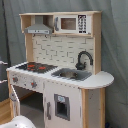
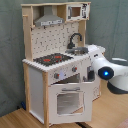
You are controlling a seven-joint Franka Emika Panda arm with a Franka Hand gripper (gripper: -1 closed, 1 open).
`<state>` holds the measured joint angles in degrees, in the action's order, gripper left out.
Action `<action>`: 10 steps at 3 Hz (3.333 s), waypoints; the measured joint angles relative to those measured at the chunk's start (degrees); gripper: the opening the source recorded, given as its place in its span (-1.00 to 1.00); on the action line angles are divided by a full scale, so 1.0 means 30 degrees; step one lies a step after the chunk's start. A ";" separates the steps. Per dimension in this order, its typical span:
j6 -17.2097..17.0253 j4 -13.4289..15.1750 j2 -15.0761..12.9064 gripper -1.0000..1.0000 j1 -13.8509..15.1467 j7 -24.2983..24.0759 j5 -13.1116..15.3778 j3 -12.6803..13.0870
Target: Play with the kitchen
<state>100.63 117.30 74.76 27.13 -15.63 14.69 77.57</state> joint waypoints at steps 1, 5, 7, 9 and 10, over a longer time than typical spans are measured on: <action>-0.0220 0.1001 -0.0172 1.00 -0.0598 0.1586 -0.0550 -0.0521; -0.0907 0.3661 -0.0805 1.00 -0.2142 0.8738 -0.3178 -0.2413; -0.1070 0.4211 -0.1171 1.00 -0.2199 1.2385 -0.4697 -0.2840; -0.0589 0.5054 -0.1891 1.00 -0.2167 1.6145 -0.7010 -0.2835; -0.0197 0.5563 -0.2263 1.00 -0.2161 1.7860 -0.8107 -0.2835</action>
<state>100.04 133.99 67.97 20.65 37.95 -9.63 69.07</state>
